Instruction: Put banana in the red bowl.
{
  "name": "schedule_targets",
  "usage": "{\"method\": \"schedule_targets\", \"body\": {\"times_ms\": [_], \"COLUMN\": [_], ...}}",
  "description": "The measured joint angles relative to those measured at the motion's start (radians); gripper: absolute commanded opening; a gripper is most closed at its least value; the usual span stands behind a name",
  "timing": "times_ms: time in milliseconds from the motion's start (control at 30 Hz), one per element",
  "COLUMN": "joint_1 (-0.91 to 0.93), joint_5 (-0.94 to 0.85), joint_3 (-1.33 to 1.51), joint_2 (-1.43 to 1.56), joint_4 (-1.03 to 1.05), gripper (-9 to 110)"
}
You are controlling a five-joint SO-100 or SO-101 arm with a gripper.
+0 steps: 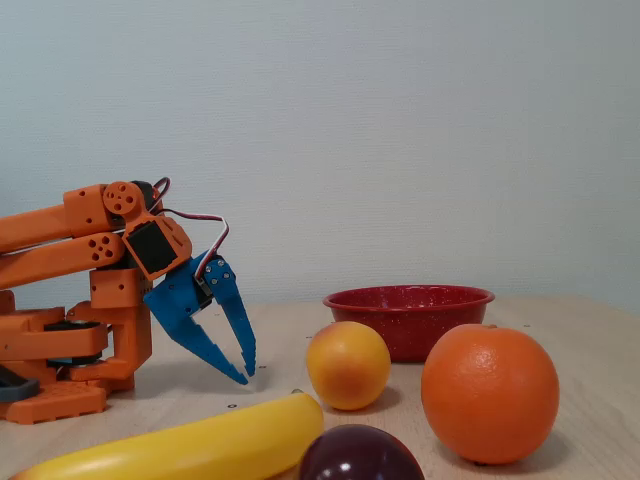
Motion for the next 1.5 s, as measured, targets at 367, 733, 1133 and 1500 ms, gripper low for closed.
{"method": "schedule_targets", "body": {"times_ms": [367,733,1133,1500], "joint_1": [0.104,0.336,0.568,0.775], "joint_5": [-0.115,-0.137,-0.176,-0.196], "joint_3": [-0.232,-0.509,-0.847,-1.180], "joint_2": [-0.267,-0.577,-0.905,-1.253], "joint_4": [0.020,0.021,0.081,0.278], "gripper": [0,0,0,13]}}
